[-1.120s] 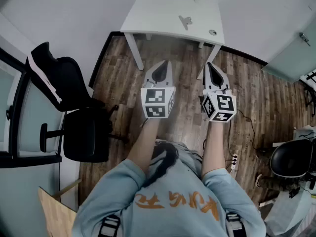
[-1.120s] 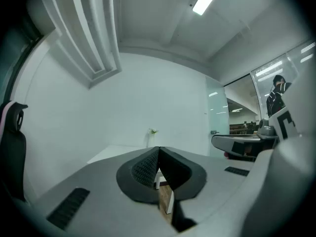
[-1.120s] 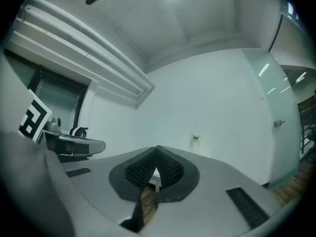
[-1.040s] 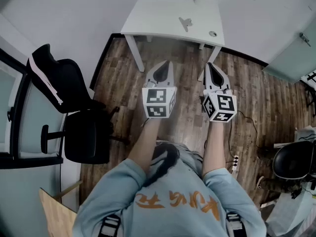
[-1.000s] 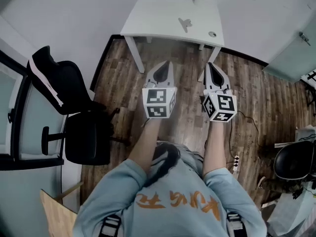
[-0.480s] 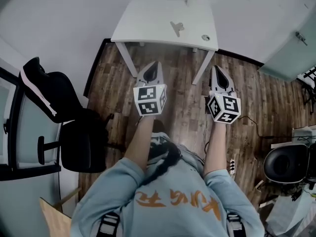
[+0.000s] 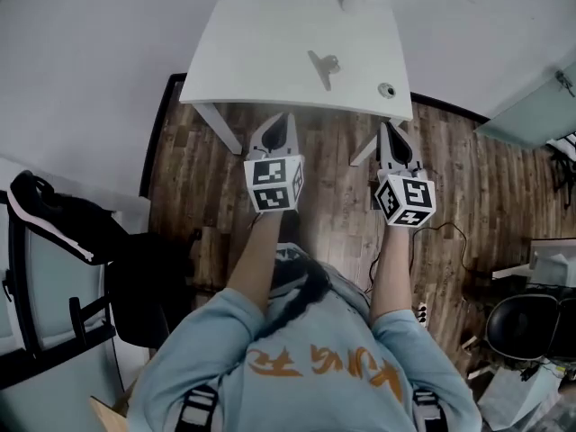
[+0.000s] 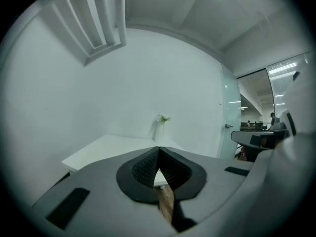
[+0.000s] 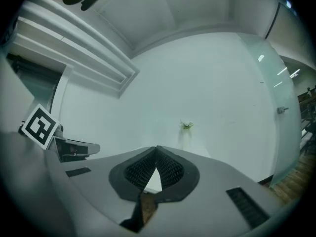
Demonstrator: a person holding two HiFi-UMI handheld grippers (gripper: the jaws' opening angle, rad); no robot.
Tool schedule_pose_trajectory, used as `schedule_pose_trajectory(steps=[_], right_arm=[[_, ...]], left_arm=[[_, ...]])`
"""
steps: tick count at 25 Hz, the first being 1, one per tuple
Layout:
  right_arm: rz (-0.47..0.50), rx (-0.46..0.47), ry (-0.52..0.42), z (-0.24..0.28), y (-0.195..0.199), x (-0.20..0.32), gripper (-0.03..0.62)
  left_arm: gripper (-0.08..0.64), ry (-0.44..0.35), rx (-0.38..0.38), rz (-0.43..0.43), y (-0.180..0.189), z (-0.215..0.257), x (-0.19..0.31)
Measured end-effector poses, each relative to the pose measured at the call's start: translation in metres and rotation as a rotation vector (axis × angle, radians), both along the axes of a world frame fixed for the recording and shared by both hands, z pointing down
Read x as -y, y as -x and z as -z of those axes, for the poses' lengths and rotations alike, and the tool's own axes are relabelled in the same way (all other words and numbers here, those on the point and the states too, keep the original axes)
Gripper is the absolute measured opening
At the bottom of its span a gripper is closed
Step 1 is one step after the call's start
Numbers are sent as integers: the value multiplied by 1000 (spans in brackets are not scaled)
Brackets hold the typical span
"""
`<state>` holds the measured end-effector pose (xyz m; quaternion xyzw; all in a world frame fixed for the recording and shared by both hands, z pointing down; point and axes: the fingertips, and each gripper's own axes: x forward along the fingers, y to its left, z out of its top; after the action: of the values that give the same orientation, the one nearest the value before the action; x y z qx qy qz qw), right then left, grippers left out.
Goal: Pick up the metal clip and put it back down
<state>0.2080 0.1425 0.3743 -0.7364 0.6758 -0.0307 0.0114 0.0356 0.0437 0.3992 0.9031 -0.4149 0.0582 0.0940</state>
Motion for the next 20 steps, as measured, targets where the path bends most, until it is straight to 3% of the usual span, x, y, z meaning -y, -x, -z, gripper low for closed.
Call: schedule_pose_trajectory(steps=[6, 9, 20], right_arm=[[37, -10, 66, -1, -17, 144, 12], [11, -15, 74, 4, -35, 194, 12], [-50, 36, 177, -31, -97, 236, 12]], left_arm=[[20, 26, 19, -48, -51, 4, 133], [20, 28, 21, -68, -72, 5, 185], [20, 100, 45, -107, -120, -30, 232]])
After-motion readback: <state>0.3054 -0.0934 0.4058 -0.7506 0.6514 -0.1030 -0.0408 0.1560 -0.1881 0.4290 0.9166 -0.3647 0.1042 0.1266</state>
